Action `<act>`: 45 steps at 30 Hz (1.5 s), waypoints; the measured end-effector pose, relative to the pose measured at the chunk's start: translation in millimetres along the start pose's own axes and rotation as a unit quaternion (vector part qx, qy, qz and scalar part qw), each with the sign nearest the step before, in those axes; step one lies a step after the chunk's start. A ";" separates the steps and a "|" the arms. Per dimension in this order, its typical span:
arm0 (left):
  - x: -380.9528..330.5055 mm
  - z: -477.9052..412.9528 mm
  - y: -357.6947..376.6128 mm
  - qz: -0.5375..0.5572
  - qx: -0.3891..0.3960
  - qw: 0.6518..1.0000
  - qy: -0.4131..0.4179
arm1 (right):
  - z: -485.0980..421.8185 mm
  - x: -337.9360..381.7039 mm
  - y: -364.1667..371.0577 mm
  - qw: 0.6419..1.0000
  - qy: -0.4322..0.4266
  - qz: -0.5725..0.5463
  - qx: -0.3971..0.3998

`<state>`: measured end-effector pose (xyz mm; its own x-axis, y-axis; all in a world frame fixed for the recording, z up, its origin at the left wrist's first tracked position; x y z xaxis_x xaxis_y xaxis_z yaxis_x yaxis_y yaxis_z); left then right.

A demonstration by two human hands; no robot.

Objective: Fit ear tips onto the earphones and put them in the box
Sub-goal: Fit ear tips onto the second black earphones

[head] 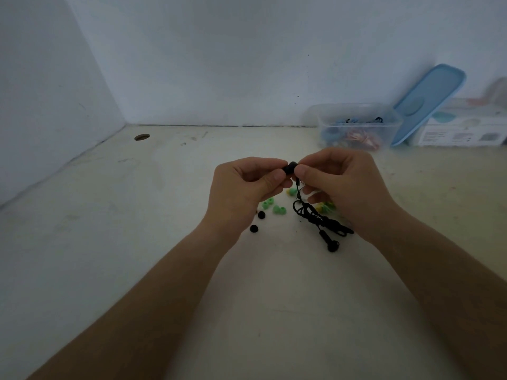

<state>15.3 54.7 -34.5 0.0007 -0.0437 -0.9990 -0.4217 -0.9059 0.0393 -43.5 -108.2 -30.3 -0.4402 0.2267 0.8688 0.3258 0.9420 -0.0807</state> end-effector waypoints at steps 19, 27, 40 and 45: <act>1.1 -0.8 -3.5 -0.018 0.009 1.000 -0.011 | -1.3 1.3 -1.8 0.998 -0.022 0.036 0.048; -1.3 -1.5 -4.0 -0.017 0.025 0.999 -0.013 | -2.4 1.9 -3.6 0.999 0.002 -0.001 0.045; -0.2 -1.7 -2.8 -0.029 0.022 0.999 -0.004 | -2.5 1.9 -4.7 0.999 -0.013 0.024 0.047; -0.2 -1.3 -3.5 -0.023 0.032 0.999 -0.012 | -2.5 1.2 -4.9 0.998 0.000 0.017 0.056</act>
<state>18.0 57.3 -34.4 -0.0005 0.0090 -1.0000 -0.4797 -0.8774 -0.0077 -43.5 -113.2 -27.6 -0.4301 0.2591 0.8648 0.2453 0.9554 -0.1643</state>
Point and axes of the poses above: each hand's wrist, its own z-axis away from the middle knuckle, its own y-axis out of the palm, x = y × z, the point moved 2 cm from there along -z, towards the middle knuckle, and after that the axes turned 15 degrees about -y, right-handed, at the moved point
